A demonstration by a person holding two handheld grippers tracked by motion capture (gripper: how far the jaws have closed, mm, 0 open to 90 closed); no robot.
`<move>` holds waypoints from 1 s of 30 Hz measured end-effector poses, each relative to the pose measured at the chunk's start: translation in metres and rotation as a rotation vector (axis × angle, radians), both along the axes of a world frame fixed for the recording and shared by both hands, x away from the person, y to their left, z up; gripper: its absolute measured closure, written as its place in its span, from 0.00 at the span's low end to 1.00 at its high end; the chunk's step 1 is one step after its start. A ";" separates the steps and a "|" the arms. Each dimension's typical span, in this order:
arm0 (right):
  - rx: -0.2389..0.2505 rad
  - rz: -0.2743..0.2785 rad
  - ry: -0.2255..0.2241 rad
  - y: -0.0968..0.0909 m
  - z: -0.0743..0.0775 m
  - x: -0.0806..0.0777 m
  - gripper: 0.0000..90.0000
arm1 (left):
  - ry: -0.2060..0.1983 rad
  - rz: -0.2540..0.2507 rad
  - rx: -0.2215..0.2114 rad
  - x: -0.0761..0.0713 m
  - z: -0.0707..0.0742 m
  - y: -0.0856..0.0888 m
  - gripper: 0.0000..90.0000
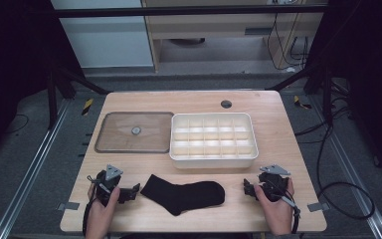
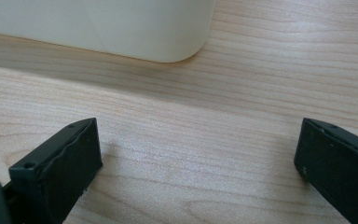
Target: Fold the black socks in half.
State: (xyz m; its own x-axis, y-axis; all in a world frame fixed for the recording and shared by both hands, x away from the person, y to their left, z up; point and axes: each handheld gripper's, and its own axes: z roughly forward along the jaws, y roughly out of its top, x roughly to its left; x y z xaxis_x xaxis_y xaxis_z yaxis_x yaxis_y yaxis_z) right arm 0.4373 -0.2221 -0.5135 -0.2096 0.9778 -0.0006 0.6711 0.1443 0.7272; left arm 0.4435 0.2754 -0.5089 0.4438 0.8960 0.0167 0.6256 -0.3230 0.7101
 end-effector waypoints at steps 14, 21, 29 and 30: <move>0.007 -0.004 0.014 0.002 0.004 -0.003 0.14 | 0.023 -0.015 -0.020 0.001 0.004 0.004 0.04; -0.039 0.178 0.079 0.011 0.048 -0.021 0.31 | 0.117 -0.069 -0.008 -0.009 0.046 0.002 0.06; 0.035 0.341 0.174 0.032 0.078 -0.023 0.53 | 0.123 -0.114 0.018 -0.010 0.072 -0.009 0.10; 0.035 0.341 0.174 0.032 0.078 -0.023 0.53 | 0.135 -0.122 0.022 -0.008 0.072 -0.011 0.10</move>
State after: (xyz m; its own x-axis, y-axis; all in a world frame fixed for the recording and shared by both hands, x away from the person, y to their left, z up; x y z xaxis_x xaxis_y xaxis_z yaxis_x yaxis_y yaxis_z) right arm 0.4143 -0.1897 -0.4357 -0.5168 0.8507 0.0956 0.7025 0.3576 0.6154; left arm 0.4359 0.2640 -0.4365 0.5483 0.8357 -0.0317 0.6701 -0.4164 0.6144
